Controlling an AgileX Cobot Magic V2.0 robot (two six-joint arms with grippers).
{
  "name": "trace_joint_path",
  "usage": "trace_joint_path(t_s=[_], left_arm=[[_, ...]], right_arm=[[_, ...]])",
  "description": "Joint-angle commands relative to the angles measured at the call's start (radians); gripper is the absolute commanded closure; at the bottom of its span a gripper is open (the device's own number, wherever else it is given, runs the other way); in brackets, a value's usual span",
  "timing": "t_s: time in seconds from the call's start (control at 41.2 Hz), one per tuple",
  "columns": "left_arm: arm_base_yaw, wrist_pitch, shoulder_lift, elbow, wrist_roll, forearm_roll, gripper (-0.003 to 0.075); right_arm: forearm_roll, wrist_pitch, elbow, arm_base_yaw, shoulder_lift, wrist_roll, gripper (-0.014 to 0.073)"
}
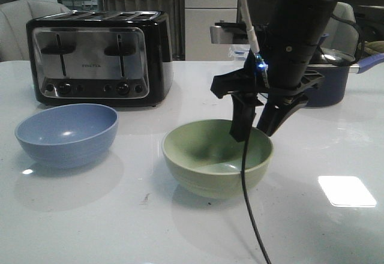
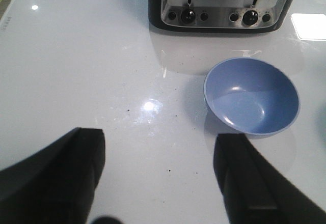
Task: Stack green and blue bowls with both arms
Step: 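Slide the green bowl to the table center and release it, then lower the left gripper onto the light blue bowl's rim and grasp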
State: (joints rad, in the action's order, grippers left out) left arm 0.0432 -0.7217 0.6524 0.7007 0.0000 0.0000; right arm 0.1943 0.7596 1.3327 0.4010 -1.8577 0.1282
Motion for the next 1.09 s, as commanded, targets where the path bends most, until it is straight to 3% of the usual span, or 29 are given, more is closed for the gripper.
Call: trace_joint_path(t_s=[0.0, 0.242, 0.655, 0.8, 0.945, 1.067], left_arm=[[0.002, 0.076, 0.004, 0.028, 0.0, 0.0, 0.0204], [0.002, 0.076, 0.004, 0.028, 0.0, 0.0, 0.0204], [0.002, 0.076, 0.006, 0.028, 0.0, 0.0, 0.0204], [0.002, 0.081, 0.038, 0.028, 0.021, -0.018, 0.0194], [0.002, 0.11, 0.129, 0.032, 0.11, -0.127, 0.0098], [0.002, 0.106, 0.248, 0.059, 0.118, -0.142, 0.0084]], right_arm=[[0.012, -0.055, 0.028, -0.001, 0.131, 0.004, 0.0167], [-0.018, -0.081, -0.07, 0.0, 0.401, 0.021, 0.0167], [-0.028, -0.12, -0.479, 0.0, 0.916, 0.021, 0.0167], [-0.028, -0.111, -0.558, 0.0, 1.008, 0.021, 0.0167], [-0.028, -0.096, -0.582, 0.0, 1.031, 0.021, 0.0167], [-0.028, -0.089, -0.582, 0.0, 1.031, 0.021, 0.0167]])
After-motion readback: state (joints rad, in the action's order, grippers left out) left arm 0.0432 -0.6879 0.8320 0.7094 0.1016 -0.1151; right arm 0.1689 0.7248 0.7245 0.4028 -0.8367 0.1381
